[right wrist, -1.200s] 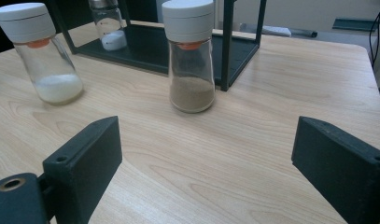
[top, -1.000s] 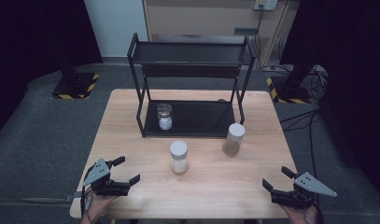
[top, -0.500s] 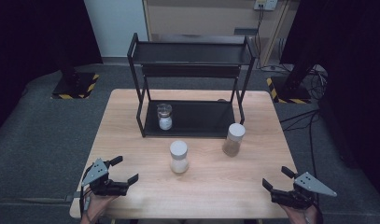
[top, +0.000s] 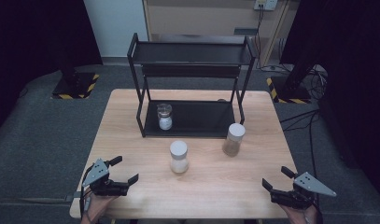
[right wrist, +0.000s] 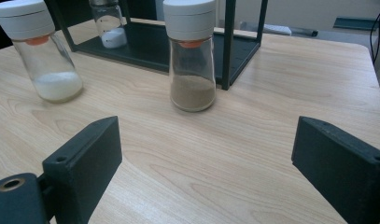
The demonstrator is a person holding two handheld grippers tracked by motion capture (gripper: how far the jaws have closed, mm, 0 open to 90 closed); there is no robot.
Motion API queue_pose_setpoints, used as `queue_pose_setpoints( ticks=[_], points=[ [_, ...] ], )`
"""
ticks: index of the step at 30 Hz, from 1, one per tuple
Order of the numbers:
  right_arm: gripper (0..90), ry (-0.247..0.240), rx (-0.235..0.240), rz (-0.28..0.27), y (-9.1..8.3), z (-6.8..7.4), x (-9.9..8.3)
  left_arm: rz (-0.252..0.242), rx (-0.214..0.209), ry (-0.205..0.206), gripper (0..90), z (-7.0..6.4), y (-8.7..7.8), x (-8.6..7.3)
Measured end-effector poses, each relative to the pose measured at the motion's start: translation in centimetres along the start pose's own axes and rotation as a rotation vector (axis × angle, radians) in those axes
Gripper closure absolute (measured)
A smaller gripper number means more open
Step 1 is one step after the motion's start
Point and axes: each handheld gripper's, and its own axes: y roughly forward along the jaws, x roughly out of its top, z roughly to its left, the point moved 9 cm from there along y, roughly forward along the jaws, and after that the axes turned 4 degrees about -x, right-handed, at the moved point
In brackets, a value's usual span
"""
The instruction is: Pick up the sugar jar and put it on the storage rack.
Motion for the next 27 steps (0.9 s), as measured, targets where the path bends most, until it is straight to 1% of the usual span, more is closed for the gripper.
queue_pose_setpoints(
  ticks=[14, 17, 20, 21, 23, 26, 27],
  points=[
    [8.5, 0.000, -0.006, 0.000, 0.0, 0.1, 0.2, 0.005, 0.001, -0.007, 1.2, 0.1, 0.0, 0.0],
    [8.7, -0.001, -0.011, -0.010, -0.1, 0.3, 0.4, 0.002, 0.006, -0.010, 1.3, 0.1, 0.0, -0.1],
    [8.9, 0.010, -0.002, -0.025, -0.3, 0.3, 0.7, 0.002, 0.007, -0.015, 1.3, 0.2, -0.1, -0.1],
    [9.0, 0.019, 0.002, -0.027, -0.3, 0.3, 0.8, 0.003, 0.008, -0.015, 1.3, 0.2, -0.1, -0.1],
    [9.0, 0.047, 0.024, -0.037, -0.4, 0.2, 1.0, 0.003, 0.008, -0.015, 1.3, 0.2, -0.1, -0.1],
    [8.9, 0.032, 0.025, -0.045, -0.5, 0.4, 1.6, 0.005, 0.010, -0.018, 1.3, 0.2, -0.1, -0.1],
    [8.9, 0.037, 0.031, -0.051, -0.5, 0.4, 1.8, 0.002, 0.011, -0.018, 1.3, 0.2, -0.1, -0.1]
  ],
)
